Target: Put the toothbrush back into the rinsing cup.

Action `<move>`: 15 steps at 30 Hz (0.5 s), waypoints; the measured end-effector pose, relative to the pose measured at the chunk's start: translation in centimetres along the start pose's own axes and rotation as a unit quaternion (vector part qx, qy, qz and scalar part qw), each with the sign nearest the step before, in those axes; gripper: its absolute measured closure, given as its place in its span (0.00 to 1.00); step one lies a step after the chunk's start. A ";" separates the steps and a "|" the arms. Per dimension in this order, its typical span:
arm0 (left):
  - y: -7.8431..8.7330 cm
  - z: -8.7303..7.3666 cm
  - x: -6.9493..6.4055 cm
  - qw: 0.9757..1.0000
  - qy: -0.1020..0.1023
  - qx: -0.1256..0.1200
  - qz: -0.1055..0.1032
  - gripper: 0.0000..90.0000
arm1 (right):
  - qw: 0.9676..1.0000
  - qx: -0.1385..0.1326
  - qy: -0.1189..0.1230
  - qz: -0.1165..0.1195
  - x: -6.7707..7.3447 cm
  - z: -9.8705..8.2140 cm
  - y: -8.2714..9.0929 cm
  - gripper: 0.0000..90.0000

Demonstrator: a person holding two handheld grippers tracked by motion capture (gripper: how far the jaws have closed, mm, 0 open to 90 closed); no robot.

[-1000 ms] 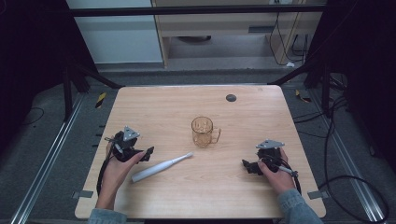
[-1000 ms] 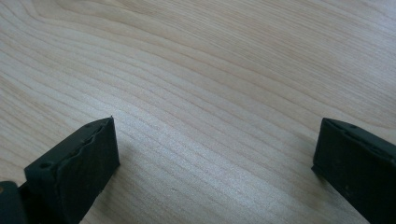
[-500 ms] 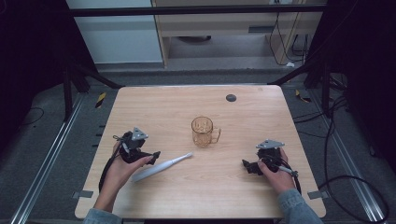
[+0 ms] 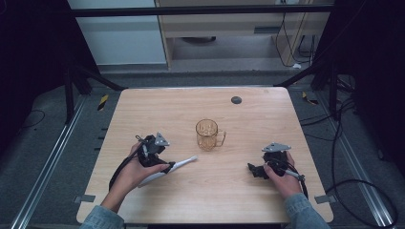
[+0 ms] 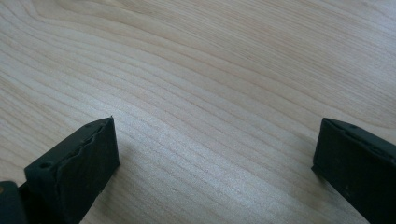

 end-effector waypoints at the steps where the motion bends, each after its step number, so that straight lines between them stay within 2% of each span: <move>1: -0.1 0.2 -0.2 1.000 -0.009 0.007 -0.005 0.16 | 1.000 0.001 0.000 0.000 0.0 0.0 0.0 0.00; 4: -0.2 0.3 -0.5 1.000 -0.018 0.011 -0.008 0.18 | 1.000 0.000 0.000 0.000 0.0 0.0 0.0 0.00; 7: -0.4 0.2 -0.9 0.999 -0.035 0.033 -0.018 0.19 | 1.000 0.000 0.002 0.000 0.0 0.0 0.0 0.00; 8: -0.4 0.2 -0.9 0.999 -0.035 0.033 -0.018 0.20 | 1.000 0.000 0.000 0.000 0.0 0.0 0.0 0.00; 9: -0.5 0.2 -1.1 0.998 -0.045 0.042 -0.020 0.21 | 1.000 0.000 0.000 0.000 0.0 0.0 0.0 0.00; 15: -0.6 0.9 -1.5 0.996 -0.058 0.050 -0.033 0.24 | 1.000 0.000 -0.003 -0.002 0.0 0.0 0.0 0.00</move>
Point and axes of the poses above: each handheld gripper's, and its own axes: y roughly backward along the jaws, z roughly out of its top, x roughly to its left, the point moved 6 cm from there along -y, roughly forward along the jaws, and after that the axes turned 3 degrees about -y, right-handed, at the moved point
